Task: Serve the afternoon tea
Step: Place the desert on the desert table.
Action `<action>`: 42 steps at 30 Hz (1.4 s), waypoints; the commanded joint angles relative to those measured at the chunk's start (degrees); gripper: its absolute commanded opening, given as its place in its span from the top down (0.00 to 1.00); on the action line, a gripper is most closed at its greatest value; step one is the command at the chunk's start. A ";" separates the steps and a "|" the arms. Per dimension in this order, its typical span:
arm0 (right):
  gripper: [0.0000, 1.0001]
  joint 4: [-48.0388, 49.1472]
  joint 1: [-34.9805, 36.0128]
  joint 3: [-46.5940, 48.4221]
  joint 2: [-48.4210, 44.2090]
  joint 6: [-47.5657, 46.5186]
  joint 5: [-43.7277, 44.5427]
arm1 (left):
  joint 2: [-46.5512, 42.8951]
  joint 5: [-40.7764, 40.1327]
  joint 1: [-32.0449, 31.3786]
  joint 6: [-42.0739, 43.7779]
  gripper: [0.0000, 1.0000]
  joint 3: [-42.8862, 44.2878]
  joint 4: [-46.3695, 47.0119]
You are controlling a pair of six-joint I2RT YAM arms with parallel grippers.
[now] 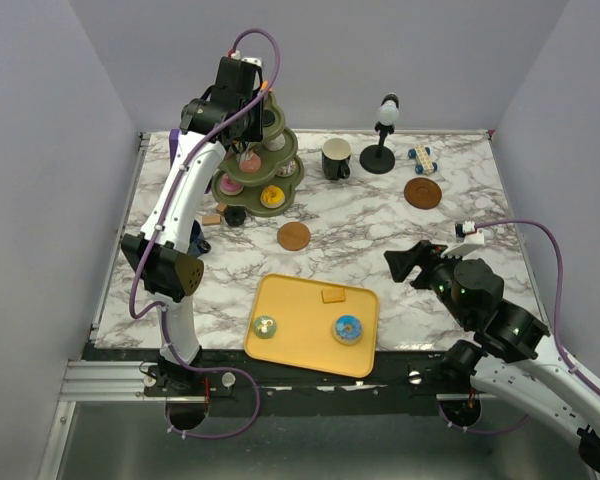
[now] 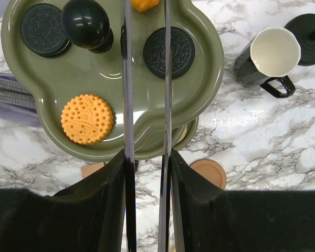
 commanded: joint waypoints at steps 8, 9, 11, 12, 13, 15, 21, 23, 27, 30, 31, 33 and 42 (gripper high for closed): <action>0.16 0.73 0.12 -0.85 -0.06 -0.44 -0.12 | -4.98 1.27 0.27 -0.69 0.50 -1.74 2.78; 0.16 0.74 0.11 -0.78 -0.10 -0.38 -0.01 | -5.66 1.63 0.26 -0.89 0.47 -1.97 3.07; 0.16 0.74 0.13 -0.85 -0.08 -0.50 -0.01 | -7.31 2.67 0.26 -1.28 0.45 -3.12 4.03; 0.16 0.74 0.11 -0.81 -0.08 -0.48 -0.01 | -8.02 3.02 0.26 -1.39 0.44 -3.82 4.45; 0.16 0.73 0.11 -0.78 -0.13 -0.47 0.00 | -8.77 3.30 0.26 -1.45 0.43 -4.27 4.85; 0.16 0.70 0.11 -0.85 -0.18 -0.52 0.06 | -9.86 3.84 0.30 -1.69 0.42 -4.64 5.08; 0.16 0.66 0.11 -0.84 -0.32 -0.43 0.06 | -12.62 4.67 -0.16 -2.25 0.40 -5.28 4.98; 0.16 0.57 0.15 -0.85 -0.32 -0.43 0.15 | -13.86 4.68 -0.61 -2.33 0.40 -5.91 5.40; 0.16 0.57 0.11 -0.72 -0.42 -0.44 0.15 | -16.87 4.19 -2.10 -2.35 0.40 -7.50 6.10; 0.16 0.49 0.11 -0.71 -0.48 -0.44 0.23 | -19.78 2.93 -3.62 -1.44 0.40 -11.36 7.88; 0.16 0.52 0.11 -0.74 -0.50 -0.42 0.20 | -20.21 2.34 -3.92 -1.12 0.40 -12.31 8.43; 0.16 0.56 0.11 -0.75 -0.59 -0.40 0.17 | -19.67 1.04 -4.18 -0.36 0.40 -12.75 8.10; 0.16 0.48 0.11 -0.88 -0.87 -0.40 0.11 | -10.51 -2.51 -4.31 1.23 0.41 -7.51 6.73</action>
